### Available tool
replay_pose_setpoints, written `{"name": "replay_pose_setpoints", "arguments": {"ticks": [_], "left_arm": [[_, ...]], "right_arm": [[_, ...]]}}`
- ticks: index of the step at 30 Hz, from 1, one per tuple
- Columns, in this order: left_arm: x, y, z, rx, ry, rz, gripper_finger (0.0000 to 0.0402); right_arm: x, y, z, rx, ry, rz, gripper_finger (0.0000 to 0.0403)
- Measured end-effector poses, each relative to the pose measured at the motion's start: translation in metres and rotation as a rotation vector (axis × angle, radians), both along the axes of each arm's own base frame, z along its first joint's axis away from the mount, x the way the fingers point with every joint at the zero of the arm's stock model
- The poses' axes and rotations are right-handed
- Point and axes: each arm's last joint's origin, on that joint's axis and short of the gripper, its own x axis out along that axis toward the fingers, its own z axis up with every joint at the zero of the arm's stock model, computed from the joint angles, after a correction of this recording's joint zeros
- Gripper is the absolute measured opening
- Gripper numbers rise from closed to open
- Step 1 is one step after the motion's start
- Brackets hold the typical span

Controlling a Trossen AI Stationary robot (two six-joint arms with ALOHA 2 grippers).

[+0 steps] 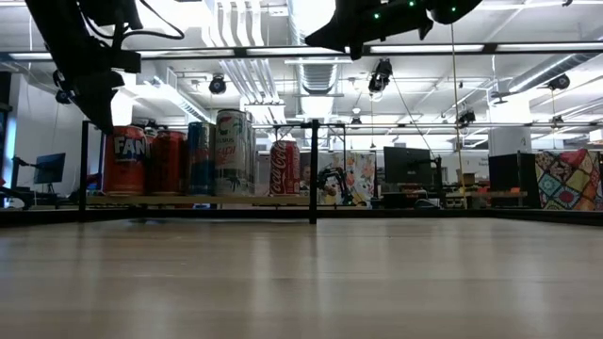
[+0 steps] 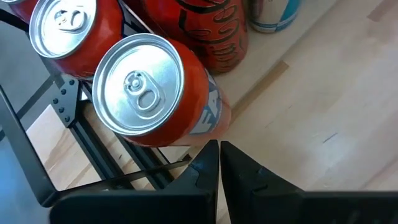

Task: Place canned beverage on shelf
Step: Put the orange soda can on the shelf aligned with the other orange soda cans

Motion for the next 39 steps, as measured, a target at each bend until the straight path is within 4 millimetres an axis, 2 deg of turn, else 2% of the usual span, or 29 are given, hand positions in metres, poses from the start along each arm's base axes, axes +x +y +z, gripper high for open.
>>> {"name": "replay_pose_setpoints", "arguments": {"ticks": [14,19,23,32,39], "left_arm": [[-0.001,0.001,0.002,0.005,-0.017,0.035,0.0],[0.002,-0.004,0.017,-0.119,-0.084,-0.11,0.0],[0.001,-0.005,0.021,-0.115,-0.072,-0.191,0.0],[0.001,0.0,0.02,0.008,-0.02,-0.092,0.0],[0.003,0.002,0.018,0.014,-0.006,-0.075,0.0]], "right_arm": [[-0.001,-0.001,-0.007,-0.006,0.067,0.0,0.0009],[-0.002,0.0,-0.012,0.003,0.121,0.003,0.0009],[-0.002,0.0,-0.014,0.0,0.141,0.004,0.0009],[-0.003,-0.001,-0.015,-0.019,0.161,0.007,0.0009],[-0.003,0.0,-0.015,-0.022,0.164,0.007,0.0009]]}}
